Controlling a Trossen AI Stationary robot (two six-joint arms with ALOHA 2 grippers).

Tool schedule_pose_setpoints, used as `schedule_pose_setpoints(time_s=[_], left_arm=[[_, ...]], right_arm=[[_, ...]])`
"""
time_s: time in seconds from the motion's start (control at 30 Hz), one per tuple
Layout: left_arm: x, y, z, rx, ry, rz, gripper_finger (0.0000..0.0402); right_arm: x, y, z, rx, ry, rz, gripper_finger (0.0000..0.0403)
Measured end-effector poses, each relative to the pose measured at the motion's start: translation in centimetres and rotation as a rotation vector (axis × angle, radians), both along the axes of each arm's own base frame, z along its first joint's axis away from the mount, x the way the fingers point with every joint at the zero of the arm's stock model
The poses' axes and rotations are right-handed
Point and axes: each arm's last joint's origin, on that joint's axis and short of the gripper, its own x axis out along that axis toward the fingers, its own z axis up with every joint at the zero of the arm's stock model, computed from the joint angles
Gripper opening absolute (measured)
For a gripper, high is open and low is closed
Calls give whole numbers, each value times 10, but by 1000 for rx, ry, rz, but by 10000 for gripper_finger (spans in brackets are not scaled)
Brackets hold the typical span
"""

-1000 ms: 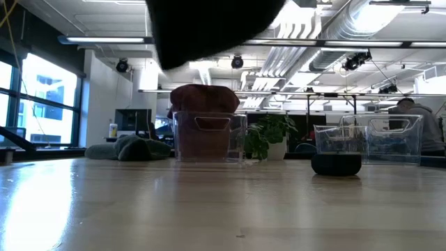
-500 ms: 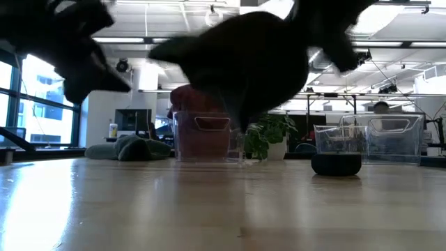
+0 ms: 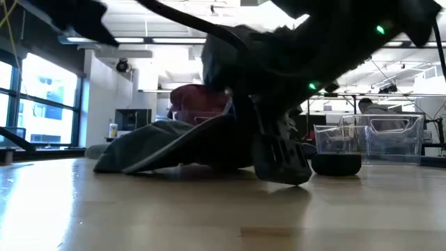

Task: Pick & Place hat
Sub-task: Put the bottom black cap into the right transparent bin

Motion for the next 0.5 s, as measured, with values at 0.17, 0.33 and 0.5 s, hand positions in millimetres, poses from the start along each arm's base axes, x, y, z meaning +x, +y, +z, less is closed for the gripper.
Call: schedule_pose_setpoints(time_s=[0.17, 0.33, 0.5], left_arm=[[-5, 0, 25, -119, 66, -10, 0], [-10, -24, 10, -216, 53, -139, 0], [-23, -51, -22, -322, -25, -293, 0]], right_arm=[[8, 5, 29, 329, 7, 24, 84], [3, 3, 72, 669, 61, 126, 177], [-14, -7, 117, 980, 147, 150, 238]])
